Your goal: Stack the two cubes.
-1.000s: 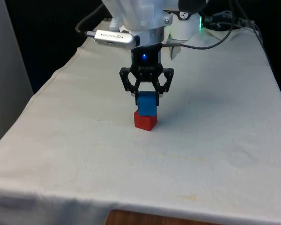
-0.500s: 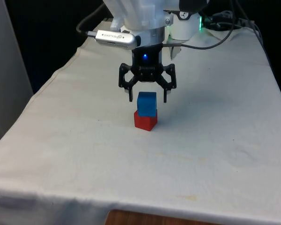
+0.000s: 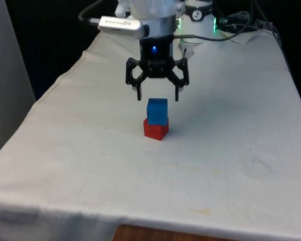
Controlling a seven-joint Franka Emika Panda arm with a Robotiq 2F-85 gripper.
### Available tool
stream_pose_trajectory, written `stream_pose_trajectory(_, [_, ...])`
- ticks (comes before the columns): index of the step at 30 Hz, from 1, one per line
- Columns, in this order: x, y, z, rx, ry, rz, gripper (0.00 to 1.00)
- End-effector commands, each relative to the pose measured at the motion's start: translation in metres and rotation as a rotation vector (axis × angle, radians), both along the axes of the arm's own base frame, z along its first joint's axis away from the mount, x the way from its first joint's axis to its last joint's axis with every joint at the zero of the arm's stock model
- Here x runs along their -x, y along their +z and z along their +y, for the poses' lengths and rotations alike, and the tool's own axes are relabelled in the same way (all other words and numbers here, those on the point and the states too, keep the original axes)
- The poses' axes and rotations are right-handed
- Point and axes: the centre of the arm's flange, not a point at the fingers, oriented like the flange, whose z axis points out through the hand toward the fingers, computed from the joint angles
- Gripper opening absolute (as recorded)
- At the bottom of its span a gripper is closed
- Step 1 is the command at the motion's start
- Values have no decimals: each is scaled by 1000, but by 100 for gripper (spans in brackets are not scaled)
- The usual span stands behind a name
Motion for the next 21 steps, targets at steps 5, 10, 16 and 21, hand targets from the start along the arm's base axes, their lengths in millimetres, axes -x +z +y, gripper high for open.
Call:
stream_pose_trajectory(5, [1,21,-1,-2,-8,-3,100])
stream_pose_trajectory(10, [1,37,-1,-7,-11,-10,100])
stream_pose_trajectory(16, [1,50,-1,-12,-13,-15,100])
stream_pose_trajectory(21, [1,59,-2,-19,-11,-30,100])
